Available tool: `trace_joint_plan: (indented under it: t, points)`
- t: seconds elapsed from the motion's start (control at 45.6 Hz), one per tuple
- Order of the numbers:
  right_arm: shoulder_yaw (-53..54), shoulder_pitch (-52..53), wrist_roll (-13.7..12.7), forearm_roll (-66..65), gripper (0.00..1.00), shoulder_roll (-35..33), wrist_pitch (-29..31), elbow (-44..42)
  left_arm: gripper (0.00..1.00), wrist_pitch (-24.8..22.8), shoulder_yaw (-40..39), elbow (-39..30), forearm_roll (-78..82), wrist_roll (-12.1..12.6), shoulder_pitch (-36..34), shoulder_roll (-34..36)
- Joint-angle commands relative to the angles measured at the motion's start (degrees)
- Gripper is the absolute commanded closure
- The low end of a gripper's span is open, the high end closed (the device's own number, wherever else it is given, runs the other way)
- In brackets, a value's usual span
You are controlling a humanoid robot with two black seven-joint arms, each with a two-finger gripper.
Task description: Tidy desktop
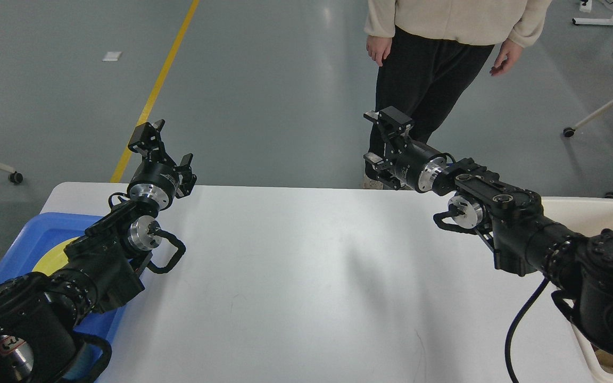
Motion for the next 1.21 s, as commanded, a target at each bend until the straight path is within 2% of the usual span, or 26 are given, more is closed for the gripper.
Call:
trace_joint_plan:
  t: [0.0,0.175,0.373,0.965,1.096,1.184]
  points:
    - [9.3,-2.2,-0.1,-0.1,0.00,1.9,-0.2,-0.2,0.04,0.0,0.0,0.0,0.0,-0.1,0.0,0.0]
    - [13.2,-4.4,0.0,-0.1,0.00,4.7,-4.0,-0.2,0.04,0.0,-0.1,0.0,0.0,0.0,0.0,0.0]
    - [15.0,-7.3,0.0,-0.1,0.00,4.9,-6.0,-0.2,0.04,0.0,0.0,-0.1,0.0,0.0,0.0,0.0]
    - [14.5,-7.7,-0.2,-0.1,0.00,6.2,-4.5,0.7,0.04,0.0,0.0,0.0,0.0,0.0,0.0,0.0]
    - [16.7,-8.1,-0.3,0.0,0.00,6.3,-4.6,0.4,0.04,0.0,0.0,0.0,0.0,0.0,0.0,0.0]
    - [21.9,-9.0,-0.3,0.0,0.00,6.3,-4.8,0.0,0.04,0.0,-0.1,-0.1,0.0,0.0,0.0,0.0]
